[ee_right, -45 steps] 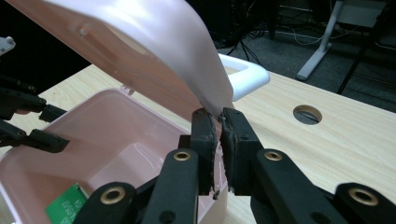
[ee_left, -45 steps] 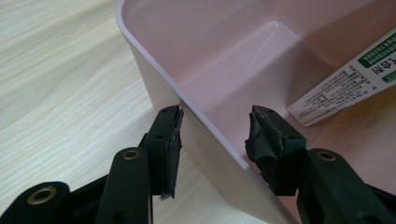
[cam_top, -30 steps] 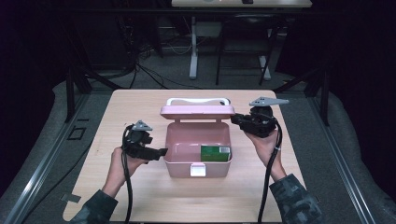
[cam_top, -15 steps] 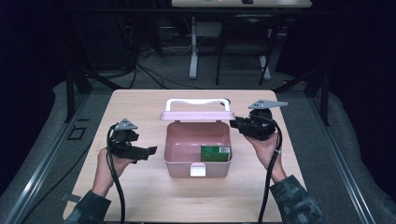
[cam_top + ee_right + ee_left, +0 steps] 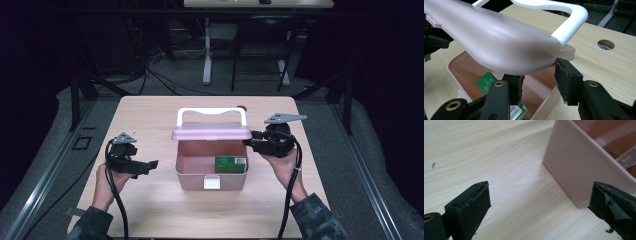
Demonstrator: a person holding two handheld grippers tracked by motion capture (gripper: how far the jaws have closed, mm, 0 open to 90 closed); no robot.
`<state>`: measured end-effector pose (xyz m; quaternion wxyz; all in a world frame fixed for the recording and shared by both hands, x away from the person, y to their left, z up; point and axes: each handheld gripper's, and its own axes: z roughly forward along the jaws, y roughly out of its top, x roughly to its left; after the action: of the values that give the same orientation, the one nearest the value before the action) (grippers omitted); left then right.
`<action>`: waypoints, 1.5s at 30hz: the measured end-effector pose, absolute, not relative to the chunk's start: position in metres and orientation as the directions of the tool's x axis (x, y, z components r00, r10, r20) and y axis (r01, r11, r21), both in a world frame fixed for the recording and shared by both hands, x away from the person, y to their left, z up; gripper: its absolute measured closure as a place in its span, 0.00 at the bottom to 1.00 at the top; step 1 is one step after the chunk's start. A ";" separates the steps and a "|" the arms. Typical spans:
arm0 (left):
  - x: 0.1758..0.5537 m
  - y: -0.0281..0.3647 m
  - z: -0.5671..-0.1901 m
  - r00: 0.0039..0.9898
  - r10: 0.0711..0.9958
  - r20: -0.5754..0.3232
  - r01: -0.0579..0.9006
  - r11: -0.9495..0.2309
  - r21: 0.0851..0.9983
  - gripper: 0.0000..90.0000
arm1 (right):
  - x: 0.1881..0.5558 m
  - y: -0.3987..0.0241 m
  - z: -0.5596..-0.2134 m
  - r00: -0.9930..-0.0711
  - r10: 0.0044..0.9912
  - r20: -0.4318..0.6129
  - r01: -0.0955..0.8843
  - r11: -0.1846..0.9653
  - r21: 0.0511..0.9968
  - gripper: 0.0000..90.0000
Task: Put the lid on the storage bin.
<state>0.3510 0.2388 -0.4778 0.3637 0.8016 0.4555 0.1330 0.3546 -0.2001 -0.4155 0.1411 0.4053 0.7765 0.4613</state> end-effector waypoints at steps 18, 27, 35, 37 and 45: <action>0.358 0.240 -0.491 0.565 0.821 -0.083 0.643 -0.375 0.668 0.03 | 0.341 -0.194 -0.425 -0.661 0.728 0.185 0.523 0.269 0.809 0.35; 0.358 0.237 -0.494 0.570 0.818 -0.080 0.641 -0.383 0.665 0.03 | 0.334 -0.191 -0.431 -0.662 0.727 0.182 0.535 0.288 0.794 0.27; 0.361 0.235 -0.499 0.576 0.813 -0.088 0.659 -0.398 0.639 0.03 | 0.330 -0.187 -0.441 -0.663 0.728 0.172 0.547 0.314 0.776 0.23; 0.361 0.235 -0.500 0.577 0.812 -0.086 0.660 -0.402 0.635 0.02 | 0.328 -0.186 -0.443 -0.664 0.729 0.165 0.549 0.326 0.769 0.22; 0.363 0.234 -0.502 0.581 0.809 -0.094 0.668 -0.407 0.623 0.02 | 0.325 -0.186 -0.451 -0.667 0.732 0.141 0.555 0.362 0.749 0.16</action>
<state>0.3629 0.2340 -0.5020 0.3147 0.8314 0.4441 0.1119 0.3249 -0.1865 -0.4510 0.1089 0.3935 0.8179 0.4054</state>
